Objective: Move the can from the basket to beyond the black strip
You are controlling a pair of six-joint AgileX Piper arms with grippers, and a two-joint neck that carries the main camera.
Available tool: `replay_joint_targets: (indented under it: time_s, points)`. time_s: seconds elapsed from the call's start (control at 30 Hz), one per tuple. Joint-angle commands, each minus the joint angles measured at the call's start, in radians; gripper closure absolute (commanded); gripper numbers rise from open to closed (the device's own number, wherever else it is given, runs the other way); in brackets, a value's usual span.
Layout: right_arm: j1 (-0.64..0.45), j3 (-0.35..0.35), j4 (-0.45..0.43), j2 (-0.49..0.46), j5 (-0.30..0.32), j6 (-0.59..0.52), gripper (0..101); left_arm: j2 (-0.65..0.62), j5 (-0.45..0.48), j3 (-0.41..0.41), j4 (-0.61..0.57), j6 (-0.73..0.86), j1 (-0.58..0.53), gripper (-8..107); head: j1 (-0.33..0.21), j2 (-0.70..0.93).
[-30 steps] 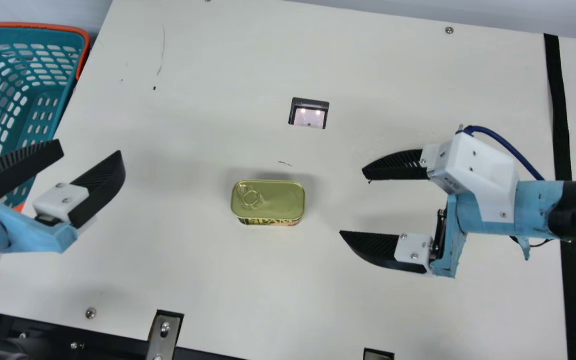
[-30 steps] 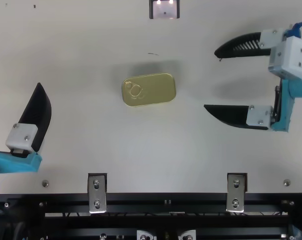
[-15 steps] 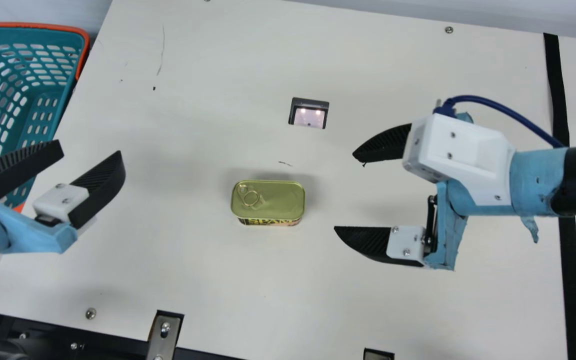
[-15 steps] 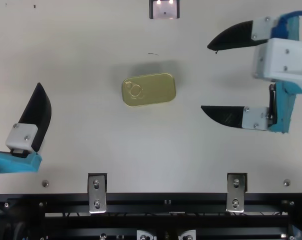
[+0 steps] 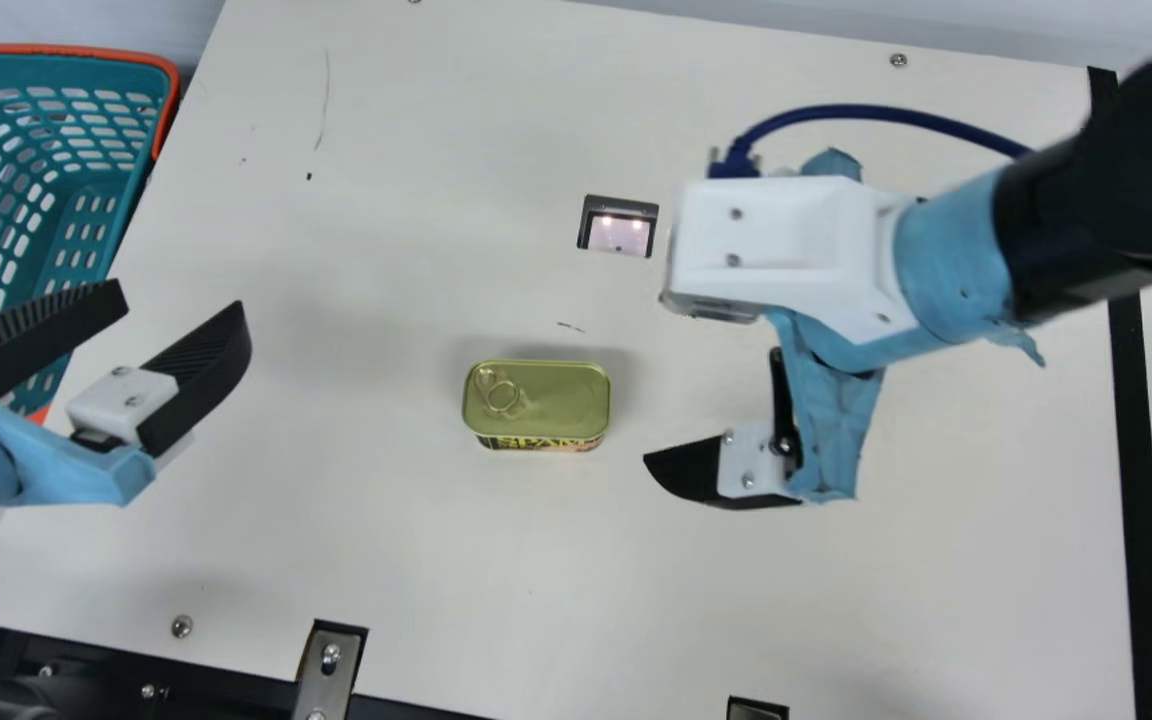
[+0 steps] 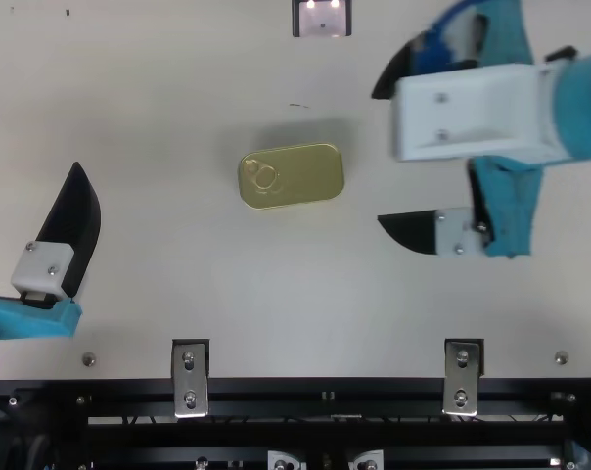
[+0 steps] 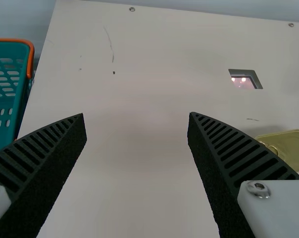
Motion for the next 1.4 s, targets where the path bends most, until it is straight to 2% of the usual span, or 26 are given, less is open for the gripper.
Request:
replay_joint_targets:
  time_s: [0.0, 0.2, 0.47, 0.83, 1.37]
  points:
    - [0.065, -0.106, -0.098, 0.033, 0.022, 0.099, 0, 0.0, 0.0, 0.0, 0.0, 0.0, 0.0, 9, -0.004, -0.001]
    - [0.185, -0.202, -0.206, 0.115, 0.037, 0.208, 0, 0.0, 0.0, 0.0, 0.0, 0.0, 0.0, 9, -0.004, -0.001]
    - [0.287, -0.258, -0.289, 0.196, 0.037, 0.298, 0, 0.0, 0.0, 0.0, 0.0, 0.0, 0.0, 9, -0.004, -0.001]
    - [0.352, -0.289, -0.302, 0.263, 0.037, 0.354, 0, 0.0, 0.0, 0.0, 0.0, 0.0, 0.0, 9, -0.004, -0.001]
    - [0.399, -0.281, -0.281, 0.315, 0.037, 0.371, 0, 0.0, 0.0, 0.0, 0.0, 0.0, 0.0, 9, -0.004, -0.001]
